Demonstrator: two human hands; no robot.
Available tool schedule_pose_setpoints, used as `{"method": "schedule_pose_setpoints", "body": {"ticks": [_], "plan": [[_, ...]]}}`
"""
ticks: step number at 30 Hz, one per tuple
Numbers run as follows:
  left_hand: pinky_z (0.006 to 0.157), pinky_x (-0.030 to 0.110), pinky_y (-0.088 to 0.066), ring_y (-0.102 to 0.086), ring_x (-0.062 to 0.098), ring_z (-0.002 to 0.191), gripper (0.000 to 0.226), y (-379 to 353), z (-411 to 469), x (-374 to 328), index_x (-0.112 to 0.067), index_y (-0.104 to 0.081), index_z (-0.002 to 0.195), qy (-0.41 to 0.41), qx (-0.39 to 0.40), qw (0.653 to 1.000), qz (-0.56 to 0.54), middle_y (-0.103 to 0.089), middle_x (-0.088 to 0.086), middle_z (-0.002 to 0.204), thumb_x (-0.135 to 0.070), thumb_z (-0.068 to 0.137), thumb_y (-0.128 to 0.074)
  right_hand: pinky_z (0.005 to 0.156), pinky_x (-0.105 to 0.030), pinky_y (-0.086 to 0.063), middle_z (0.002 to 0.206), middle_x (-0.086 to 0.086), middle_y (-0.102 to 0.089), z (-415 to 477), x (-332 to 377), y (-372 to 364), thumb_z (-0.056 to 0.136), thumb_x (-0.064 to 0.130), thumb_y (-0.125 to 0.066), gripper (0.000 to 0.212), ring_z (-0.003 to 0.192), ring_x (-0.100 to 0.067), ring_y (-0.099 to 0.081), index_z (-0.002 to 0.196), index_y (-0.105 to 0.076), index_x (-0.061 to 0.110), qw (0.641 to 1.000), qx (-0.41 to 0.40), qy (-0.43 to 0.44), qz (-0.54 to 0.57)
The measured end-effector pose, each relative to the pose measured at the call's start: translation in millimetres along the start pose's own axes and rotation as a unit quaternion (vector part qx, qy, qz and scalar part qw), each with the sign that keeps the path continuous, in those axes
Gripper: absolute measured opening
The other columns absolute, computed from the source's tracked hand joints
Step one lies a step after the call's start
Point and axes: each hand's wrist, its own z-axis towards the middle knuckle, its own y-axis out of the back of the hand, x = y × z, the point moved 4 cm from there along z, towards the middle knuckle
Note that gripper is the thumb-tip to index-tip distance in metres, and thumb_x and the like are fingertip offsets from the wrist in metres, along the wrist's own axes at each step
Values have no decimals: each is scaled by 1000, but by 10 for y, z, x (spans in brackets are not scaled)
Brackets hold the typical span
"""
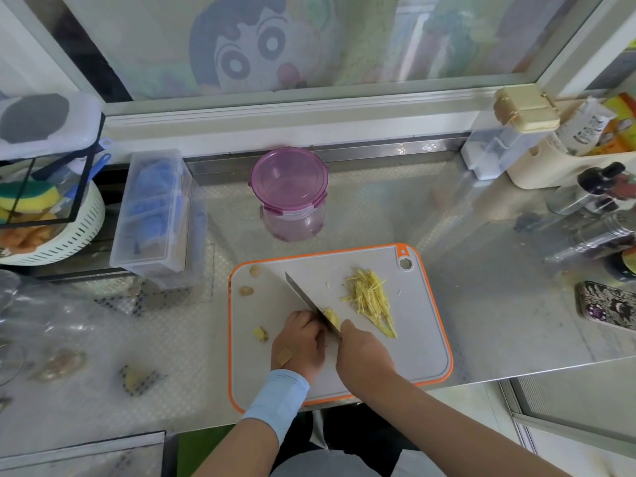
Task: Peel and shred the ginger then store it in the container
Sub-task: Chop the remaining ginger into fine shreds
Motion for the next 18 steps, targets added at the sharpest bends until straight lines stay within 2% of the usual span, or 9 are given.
{"method": "schedule_pose_setpoints", "body": {"ticks": [3,5,7,9,12,15,18], "plan": [[49,23,-45,-49,10,91,17,19,-5,10,-25,-70,74,-10,14,1000,-9,-61,-11,88,-25,83,-55,65,-31,-45,84,-2,-50,81,107,37,93,8,-45,18,80,-23,-53,98,-32,19,1000,-1,10,10],[54,24,-48,-50,11,90,26,50,-6,57,-26,-73,79,-24,32,999,-10,-62,-11,89,-30,85,-48,66,-31,-45,95,-7,-59,109,151,67,93,7,-44,17,88,-25,-60,100,-34,19,1000,1,11,7],[63,28,-53,-55,13,92,24,80,20,106,-26,-75,87,-46,69,997,1,-65,-11,93,-28,87,-51,66,-30,-43,102,-10,-62,111,171,84,93,7,-44,18,96,-27,-62,99,-33,20,1000,2,11,4],[70,33,-54,-58,17,97,18,102,80,117,-25,-75,95,-60,108,992,13,-67,-9,99,-21,88,-59,66,-31,-42,104,-10,-62,99,177,94,93,7,-44,17,97,-28,-62,98,-33,19,1000,3,11,4],[79,31,-50,-54,17,109,22,108,125,96,-24,-73,104,-59,153,986,27,-65,-8,110,-25,94,-54,66,-31,-42,105,-10,-62,80,181,120,93,8,-44,17,98,-27,-62,98,-33,19,1000,3,13,1],[87,30,-48,-50,13,115,25,111,121,96,-27,-73,107,-47,161,986,27,-63,-11,115,-28,96,-50,65,-32,-41,100,-8,-61,31,179,138,93,7,-43,17,91,-27,-60,98,-32,20,1000,0,25,-5],[93,30,-45,-47,10,120,26,130,108,83,-27,-72,111,-34,150,988,18,-62,-12,119,-28,96,-51,60,-32,-39,82,-1,-49,-55,167,139,92,5,-43,22,77,-24,-52,100,-30,20,999,-5,32,-12]]}}
